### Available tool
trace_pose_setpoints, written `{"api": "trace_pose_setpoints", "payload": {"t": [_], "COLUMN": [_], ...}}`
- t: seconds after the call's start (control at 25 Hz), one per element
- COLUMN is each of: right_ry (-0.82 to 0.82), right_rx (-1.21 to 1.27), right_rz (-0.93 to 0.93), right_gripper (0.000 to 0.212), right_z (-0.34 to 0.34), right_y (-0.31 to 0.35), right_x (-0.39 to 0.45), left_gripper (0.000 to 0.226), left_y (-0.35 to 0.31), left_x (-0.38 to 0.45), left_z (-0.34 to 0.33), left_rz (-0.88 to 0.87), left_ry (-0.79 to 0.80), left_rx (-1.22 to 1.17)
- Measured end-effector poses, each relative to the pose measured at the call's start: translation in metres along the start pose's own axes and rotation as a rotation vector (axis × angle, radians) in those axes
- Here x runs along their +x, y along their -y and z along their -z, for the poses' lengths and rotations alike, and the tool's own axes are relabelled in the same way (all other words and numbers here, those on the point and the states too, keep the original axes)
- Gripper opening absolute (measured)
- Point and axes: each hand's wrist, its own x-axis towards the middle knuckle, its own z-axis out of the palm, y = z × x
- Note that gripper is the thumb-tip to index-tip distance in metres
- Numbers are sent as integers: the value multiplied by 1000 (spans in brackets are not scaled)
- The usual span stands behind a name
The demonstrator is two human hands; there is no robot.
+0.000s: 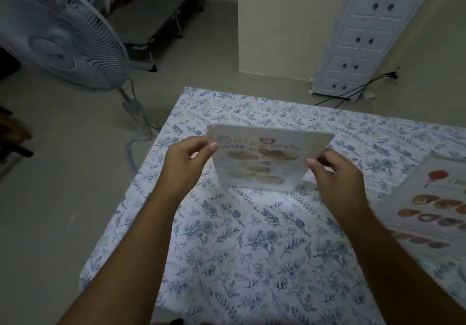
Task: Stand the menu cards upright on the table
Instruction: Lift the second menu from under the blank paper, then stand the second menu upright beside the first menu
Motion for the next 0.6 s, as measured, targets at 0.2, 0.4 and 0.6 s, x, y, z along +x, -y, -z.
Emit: {"api": "trace_pose_setpoints", "payload": {"t": [0.2,0.4,0.6], "right_ry": [-5,-24,-35], "right_rx": [69,19,-68], "right_rz": [-7,-83,-58], "right_gripper": [13,11,11], "right_z": [-17,-35,-42], "right_y": [-3,-21,-36], "right_x": [-11,-30,-43], "left_gripper": [17,21,20], "left_y": [20,54,73], "left_x": [2,-9,-16], "left_z": [7,2,-3], "left_rz": [34,128,154], "left_ry": [15,8,-15], "left_rx": [-114,-38,46]}}
